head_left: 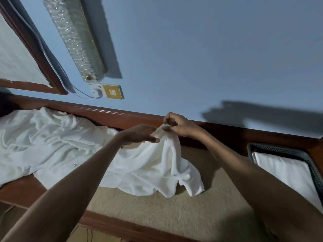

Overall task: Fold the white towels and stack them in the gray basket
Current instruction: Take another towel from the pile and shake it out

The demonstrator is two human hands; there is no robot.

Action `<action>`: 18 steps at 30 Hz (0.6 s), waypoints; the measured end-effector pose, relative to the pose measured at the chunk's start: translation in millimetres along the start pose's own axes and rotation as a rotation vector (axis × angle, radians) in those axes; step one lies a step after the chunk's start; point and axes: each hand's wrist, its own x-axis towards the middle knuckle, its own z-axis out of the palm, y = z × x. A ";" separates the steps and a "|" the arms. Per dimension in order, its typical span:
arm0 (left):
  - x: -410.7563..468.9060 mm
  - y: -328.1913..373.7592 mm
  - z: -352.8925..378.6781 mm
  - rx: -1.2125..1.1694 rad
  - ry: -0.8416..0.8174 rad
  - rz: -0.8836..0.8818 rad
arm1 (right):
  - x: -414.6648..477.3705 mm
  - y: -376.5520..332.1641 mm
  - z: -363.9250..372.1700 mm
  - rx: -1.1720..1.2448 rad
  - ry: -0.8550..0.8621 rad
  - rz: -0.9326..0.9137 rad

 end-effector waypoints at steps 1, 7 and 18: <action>0.1 6.0 -0.2 0.005 0.021 0.000 | -0.4 -2.2 -4.8 -0.069 0.006 -0.016; 7.5 42.3 -9.6 0.104 0.066 0.026 | -10.8 -20.6 -32.1 -0.194 0.094 -0.064; 8.4 95.6 -25.3 0.000 0.111 0.125 | -29.4 -37.4 -79.8 -0.033 0.218 -0.115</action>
